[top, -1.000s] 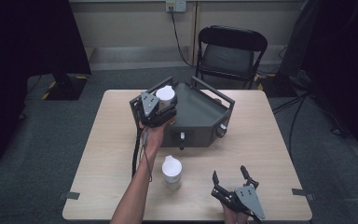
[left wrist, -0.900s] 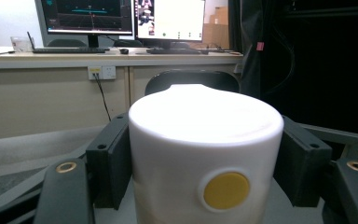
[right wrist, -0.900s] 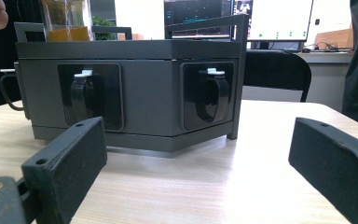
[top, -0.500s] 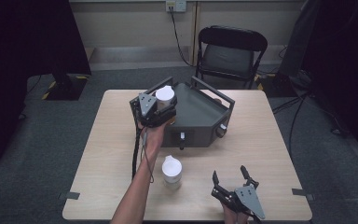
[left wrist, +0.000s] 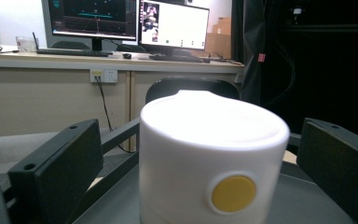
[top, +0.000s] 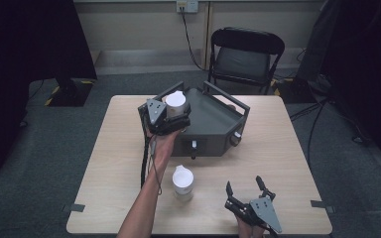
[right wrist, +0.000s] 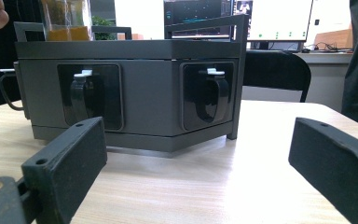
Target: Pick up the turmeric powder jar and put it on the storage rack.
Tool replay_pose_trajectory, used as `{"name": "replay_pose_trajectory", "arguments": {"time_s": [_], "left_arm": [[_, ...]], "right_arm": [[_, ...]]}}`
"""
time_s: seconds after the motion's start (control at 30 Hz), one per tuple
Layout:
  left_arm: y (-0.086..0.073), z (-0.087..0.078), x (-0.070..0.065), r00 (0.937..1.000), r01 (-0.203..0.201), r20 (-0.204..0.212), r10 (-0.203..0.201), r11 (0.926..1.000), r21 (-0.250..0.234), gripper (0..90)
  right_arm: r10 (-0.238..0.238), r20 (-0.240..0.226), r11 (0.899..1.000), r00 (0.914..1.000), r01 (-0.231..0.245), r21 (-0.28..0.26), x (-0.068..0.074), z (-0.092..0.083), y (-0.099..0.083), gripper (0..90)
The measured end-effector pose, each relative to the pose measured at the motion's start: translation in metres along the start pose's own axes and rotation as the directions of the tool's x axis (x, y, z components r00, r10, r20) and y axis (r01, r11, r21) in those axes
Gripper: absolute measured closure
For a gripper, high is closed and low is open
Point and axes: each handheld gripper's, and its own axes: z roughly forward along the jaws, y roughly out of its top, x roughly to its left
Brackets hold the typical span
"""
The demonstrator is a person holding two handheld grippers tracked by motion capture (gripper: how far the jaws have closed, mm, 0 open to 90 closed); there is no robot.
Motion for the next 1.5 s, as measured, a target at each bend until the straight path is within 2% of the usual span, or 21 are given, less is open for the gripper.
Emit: {"name": "replay_pose_trajectory", "arguments": {"time_s": [0.13, 0.33, 0.43, 0.77, 0.9, 1.03, 1.17, 1.2, 1.37, 1.5], "left_arm": [[0.002, -0.004, -0.001, 1.0, -0.007, 0.0, 0.007, 1.0, -0.003, 0.0], [0.003, -0.011, 0.001, 0.9999, 0.014, -0.001, -0.014, 0.9998, -0.01, 0.1], [0.003, -0.017, 0.001, 1.0, 0.006, -0.003, -0.006, 0.9999, -0.016, 0.0], [-0.006, -0.036, 0.006, 1.0, 0.003, 0.008, -0.003, 0.9993, -0.038, 0.0], [-0.005, -0.041, 0.007, 0.9999, -0.001, 0.017, 0.001, 0.9991, -0.043, 0.0], [-0.005, -0.051, 0.005, 0.9994, -0.015, 0.031, 0.017, 0.9976, -0.068, 0.0], [-0.005, -0.061, 0.007, 0.9979, -0.016, 0.062, 0.021, 0.9967, -0.079, 0.1], [-0.006, -0.063, 0.006, 0.9979, -0.025, 0.058, 0.03, 0.9965, -0.08, 0.1], [-0.01, -0.072, 0.007, 0.9984, -0.012, 0.055, 0.016, 0.9964, -0.084, 0.0], [-0.012, -0.081, 0.004, 0.9979, -0.024, 0.058, 0.03, 0.9959, -0.087, 0.0]], "right_arm": [[0.0, 0.0, 1.0, 1.0, 0.0, 0.0, 0.0, 0.0, 0.0, 2.8], [0.0, 0.002, 1.0, 1.0, 0.0, 0.0, 0.0, 0.0, 0.0, 2.7], [0.0, 0.002, 1.0, 1.0, 0.0, 0.0, 0.0, 0.0, 0.0, 2.8], [-0.001, 0.003, 1.0, 1.0, 0.001, 0.0, 0.001, 0.0, 0.0, 2.8], [-0.002, 0.003, 1.0, 1.0, 0.002, 0.0, 0.001, 0.0, 0.0, 2.8], [-0.002, 0.003, 1.0, 1.0, 0.002, 0.0, 0.001, 0.0, 0.0, 2.8], [-0.002, 0.004, 1.0, 1.0, 0.002, 0.0, 0.001, 0.0, 0.0, 2.8], [-0.003, 0.004, 1.0, 1.0, 0.003, 0.0, 0.001, 0.0, 0.0, 2.8], [-0.003, 0.005, 1.0, 1.0, 0.003, -0.001, 0.001, 0.0, 0.0, 2.8], [-0.003, 0.005, 1.0, 1.0, 0.003, -0.001, 0.001, 0.0, 0.0, 2.8]]}}
